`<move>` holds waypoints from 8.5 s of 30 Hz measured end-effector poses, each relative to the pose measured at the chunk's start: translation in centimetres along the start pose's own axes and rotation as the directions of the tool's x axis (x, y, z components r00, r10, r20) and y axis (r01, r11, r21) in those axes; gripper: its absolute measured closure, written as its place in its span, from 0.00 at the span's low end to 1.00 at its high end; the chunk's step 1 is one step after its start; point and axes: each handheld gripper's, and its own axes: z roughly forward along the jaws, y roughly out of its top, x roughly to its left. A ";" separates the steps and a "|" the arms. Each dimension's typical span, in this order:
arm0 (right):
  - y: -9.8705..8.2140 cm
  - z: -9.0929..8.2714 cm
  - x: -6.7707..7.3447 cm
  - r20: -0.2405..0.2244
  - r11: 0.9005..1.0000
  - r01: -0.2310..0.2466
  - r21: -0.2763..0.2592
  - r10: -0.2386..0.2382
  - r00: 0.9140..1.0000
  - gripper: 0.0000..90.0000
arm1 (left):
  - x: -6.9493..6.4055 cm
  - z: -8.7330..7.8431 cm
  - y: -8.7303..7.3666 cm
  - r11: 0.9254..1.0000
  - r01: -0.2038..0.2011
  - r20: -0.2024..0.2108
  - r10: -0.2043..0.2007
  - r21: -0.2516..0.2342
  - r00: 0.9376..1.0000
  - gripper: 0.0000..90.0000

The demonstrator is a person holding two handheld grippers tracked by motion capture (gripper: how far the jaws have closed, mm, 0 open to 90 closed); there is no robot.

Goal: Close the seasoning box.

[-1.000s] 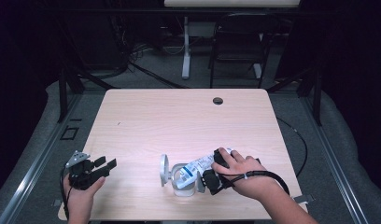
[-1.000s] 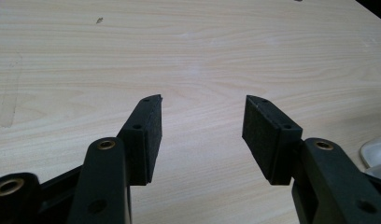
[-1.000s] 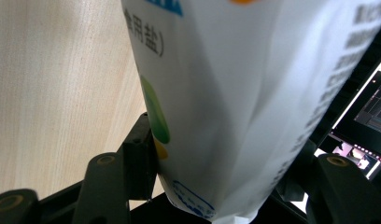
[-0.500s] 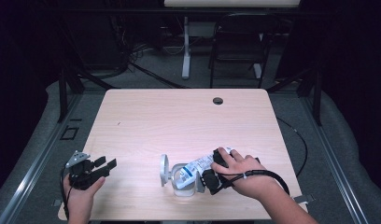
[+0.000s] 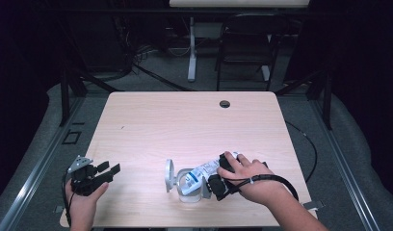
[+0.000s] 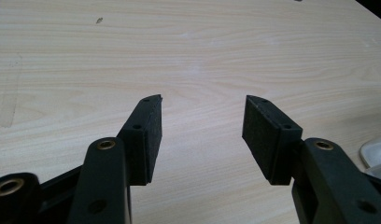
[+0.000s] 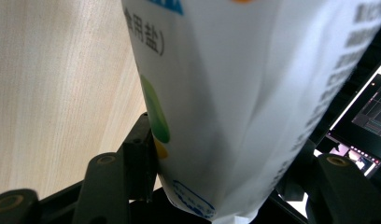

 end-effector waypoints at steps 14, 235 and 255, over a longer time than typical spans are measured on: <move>0.1 -0.1 -0.1 -0.004 1.000 0.010 0.010 -0.010 1.000 0.48 | 0.0 0.0 0.0 1.000 0.000 -0.001 0.000 0.003 1.000 0.53; 0.7 -0.7 -0.8 -0.014 0.993 0.107 0.053 -0.106 0.994 0.50 | 0.3 0.0 -0.1 1.000 0.006 -0.001 -0.006 0.017 1.000 0.53; 0.7 -0.8 -0.9 -0.019 0.992 0.113 0.056 -0.112 0.994 0.50 | 0.3 0.1 -0.2 1.000 0.006 -0.002 -0.006 0.011 1.000 0.53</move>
